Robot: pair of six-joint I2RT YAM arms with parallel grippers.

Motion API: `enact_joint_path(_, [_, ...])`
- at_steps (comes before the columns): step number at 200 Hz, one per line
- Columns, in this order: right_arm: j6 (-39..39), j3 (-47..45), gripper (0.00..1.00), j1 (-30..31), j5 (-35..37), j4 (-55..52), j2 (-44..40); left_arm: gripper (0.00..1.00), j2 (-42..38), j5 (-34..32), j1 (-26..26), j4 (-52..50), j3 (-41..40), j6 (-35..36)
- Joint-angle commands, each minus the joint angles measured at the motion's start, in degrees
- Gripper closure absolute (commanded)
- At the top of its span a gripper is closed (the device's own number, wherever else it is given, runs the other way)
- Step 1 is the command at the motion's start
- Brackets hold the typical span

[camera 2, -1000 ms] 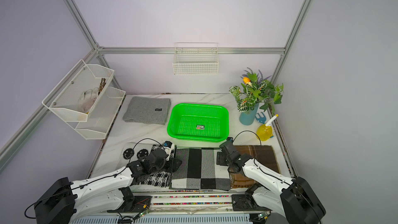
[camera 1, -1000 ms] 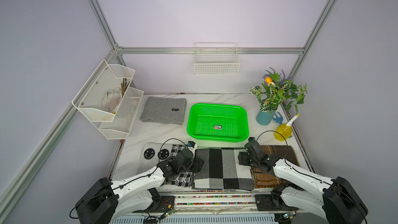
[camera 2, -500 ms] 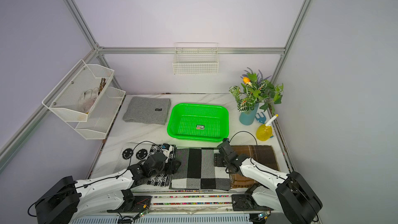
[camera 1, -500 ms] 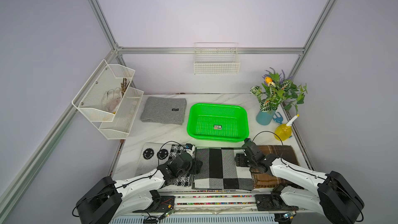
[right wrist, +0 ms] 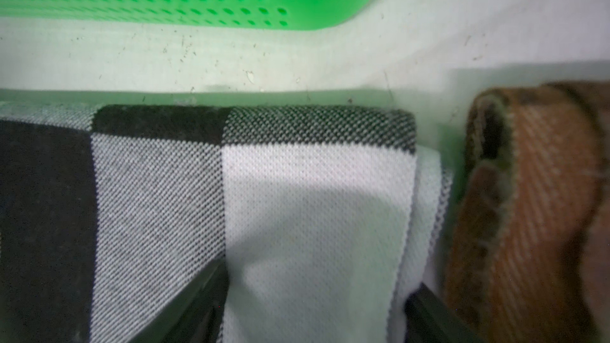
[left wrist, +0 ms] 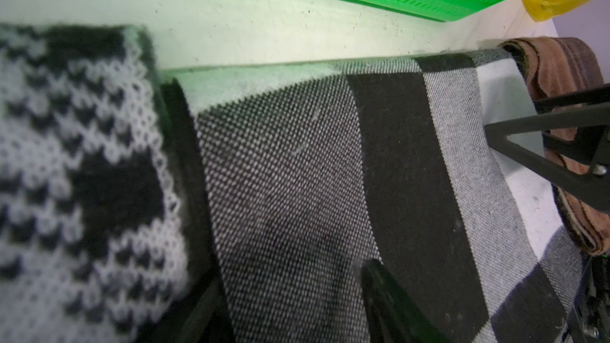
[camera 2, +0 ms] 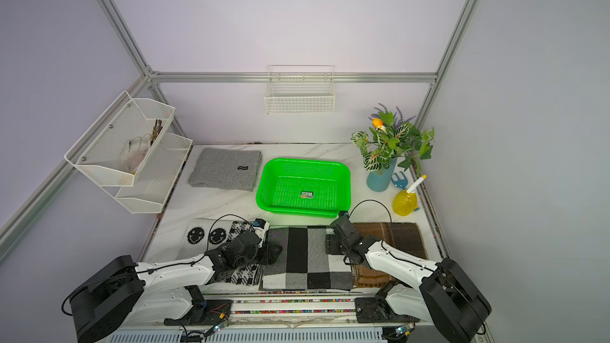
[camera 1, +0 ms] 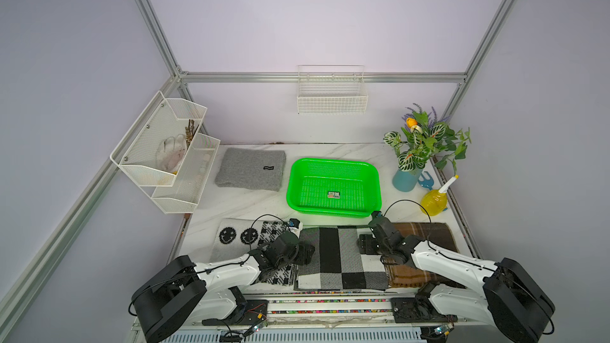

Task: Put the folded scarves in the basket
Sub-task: Pick up the scarf at the center of the board.

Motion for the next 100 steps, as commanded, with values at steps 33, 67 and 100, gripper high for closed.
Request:
enact_joint_path(33, [1.2,-1.2,0.21,1.2,-2.7,-2.5,2.0,0.36,8.9,3.2,0.0,1.9,-0.4,-0.3])
enact_joint_path(67, [0.9,-0.2,0.24,1.4,-4.0,-2.8,4.4,0.48,12.4,5.5,-0.1,5.4,-0.2,0.1])
enact_joint_path(100, [0.8,-0.2,0.3,2.4,-6.2,-0.2,8.8,0.56,13.0,6.2,-0.2,6.7,-0.4,0.6])
